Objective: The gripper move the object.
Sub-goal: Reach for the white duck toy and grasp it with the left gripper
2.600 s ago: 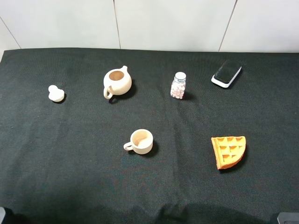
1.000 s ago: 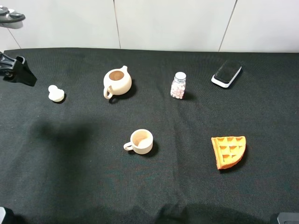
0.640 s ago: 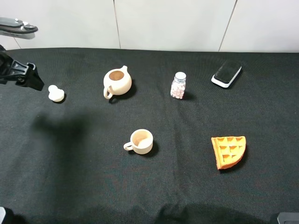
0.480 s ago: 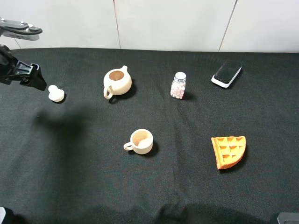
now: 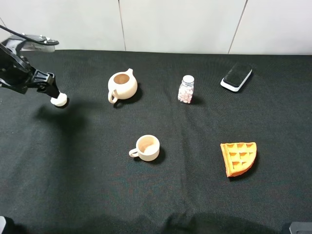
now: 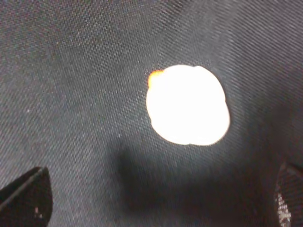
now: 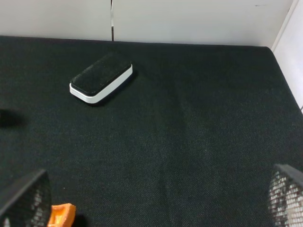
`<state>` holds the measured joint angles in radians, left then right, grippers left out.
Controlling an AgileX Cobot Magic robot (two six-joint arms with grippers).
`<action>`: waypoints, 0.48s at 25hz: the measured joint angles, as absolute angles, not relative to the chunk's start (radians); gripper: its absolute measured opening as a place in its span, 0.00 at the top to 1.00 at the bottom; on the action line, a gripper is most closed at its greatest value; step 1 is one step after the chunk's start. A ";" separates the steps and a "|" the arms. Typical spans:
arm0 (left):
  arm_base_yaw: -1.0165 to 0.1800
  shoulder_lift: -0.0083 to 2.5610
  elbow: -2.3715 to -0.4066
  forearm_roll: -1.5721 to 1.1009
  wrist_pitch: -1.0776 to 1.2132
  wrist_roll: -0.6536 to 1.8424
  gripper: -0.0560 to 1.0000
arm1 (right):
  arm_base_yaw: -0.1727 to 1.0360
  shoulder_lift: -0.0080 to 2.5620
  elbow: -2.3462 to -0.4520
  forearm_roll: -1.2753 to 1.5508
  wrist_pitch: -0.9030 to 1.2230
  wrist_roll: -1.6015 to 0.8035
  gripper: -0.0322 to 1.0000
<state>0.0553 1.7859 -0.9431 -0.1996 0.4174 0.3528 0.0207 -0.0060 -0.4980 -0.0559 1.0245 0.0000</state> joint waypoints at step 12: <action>0.029 1.927 -0.946 -0.203 0.268 0.354 0.01 | 0.021 -0.006 -0.498 -0.056 1.024 0.000 0.30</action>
<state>0.0290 1.9268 -0.9462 -0.2030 0.2677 0.3540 0.0207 -0.0060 -0.4980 -0.0559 1.0245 0.0000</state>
